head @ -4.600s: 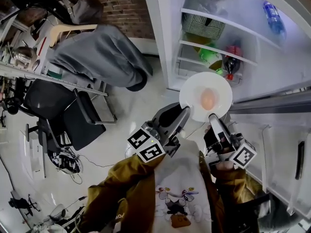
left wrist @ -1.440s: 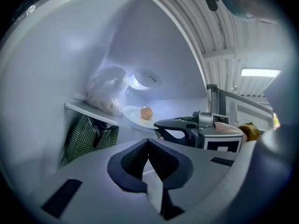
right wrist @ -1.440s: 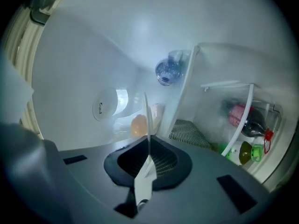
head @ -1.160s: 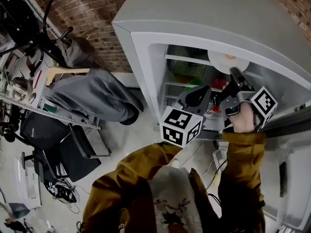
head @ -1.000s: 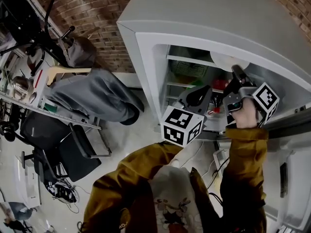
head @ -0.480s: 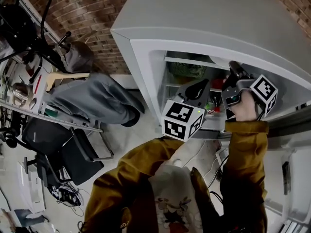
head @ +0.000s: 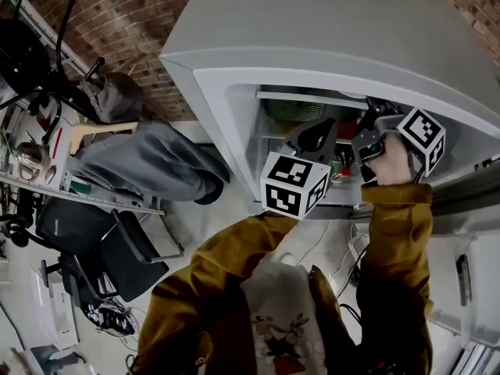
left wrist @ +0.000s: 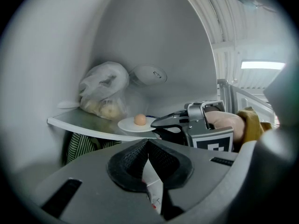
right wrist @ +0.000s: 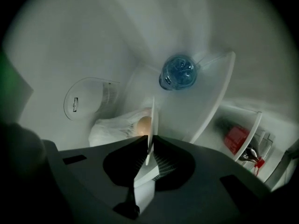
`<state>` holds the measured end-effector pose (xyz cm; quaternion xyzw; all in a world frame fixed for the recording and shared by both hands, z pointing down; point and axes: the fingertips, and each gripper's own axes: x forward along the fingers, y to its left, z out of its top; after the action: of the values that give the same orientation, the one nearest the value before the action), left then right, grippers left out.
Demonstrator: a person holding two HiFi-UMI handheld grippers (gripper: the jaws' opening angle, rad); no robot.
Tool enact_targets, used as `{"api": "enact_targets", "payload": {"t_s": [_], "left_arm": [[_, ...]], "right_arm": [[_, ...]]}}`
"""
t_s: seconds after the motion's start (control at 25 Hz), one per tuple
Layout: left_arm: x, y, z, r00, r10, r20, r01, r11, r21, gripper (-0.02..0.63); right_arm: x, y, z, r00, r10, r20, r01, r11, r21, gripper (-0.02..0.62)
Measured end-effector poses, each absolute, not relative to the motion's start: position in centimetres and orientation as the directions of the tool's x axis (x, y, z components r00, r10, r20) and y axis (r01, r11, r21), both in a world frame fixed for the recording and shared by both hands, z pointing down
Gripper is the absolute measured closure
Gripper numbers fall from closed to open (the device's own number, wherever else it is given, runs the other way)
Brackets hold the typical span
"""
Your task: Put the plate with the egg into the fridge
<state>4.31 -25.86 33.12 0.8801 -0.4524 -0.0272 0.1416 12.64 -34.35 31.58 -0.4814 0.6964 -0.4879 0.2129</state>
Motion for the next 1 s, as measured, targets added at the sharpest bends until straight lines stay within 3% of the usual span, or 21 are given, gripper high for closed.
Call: {"api": "enact_targets", "payload": {"t_s": [0.28, 0.76, 0.88, 1.0], "left_arm": [[5.0, -26.3, 32.9, 0.602, -0.795, 0.076, -0.779, -0.564, 0.275, 0.598], [8.5, -29.0, 32.3, 0.687, -0.715, 0.129, -0.72, -0.648, 0.247, 0.595], [8.8, -29.4, 32.4, 0.685, -0.714, 0.144, -0.723, -0.643, 0.25, 0.528], [8.9, -29.5, 32.1, 0.671, -0.728, 0.143, -0.739, -0.642, 0.203, 0.508]], "right_arm": [[12.5, -34.4, 31.4, -0.459, -0.861, 0.22, -0.558, 0.087, -0.825, 0.557], [11.3, -34.1, 31.7, -0.518, -0.833, 0.197, -0.512, 0.117, -0.851, 0.555], [11.5, -34.0, 31.8, -0.524, -0.829, 0.196, -0.505, 0.117, -0.855, 0.555], [11.6, -33.9, 31.6, -0.528, -0.827, 0.193, -0.498, 0.117, -0.859, 0.555]]}}
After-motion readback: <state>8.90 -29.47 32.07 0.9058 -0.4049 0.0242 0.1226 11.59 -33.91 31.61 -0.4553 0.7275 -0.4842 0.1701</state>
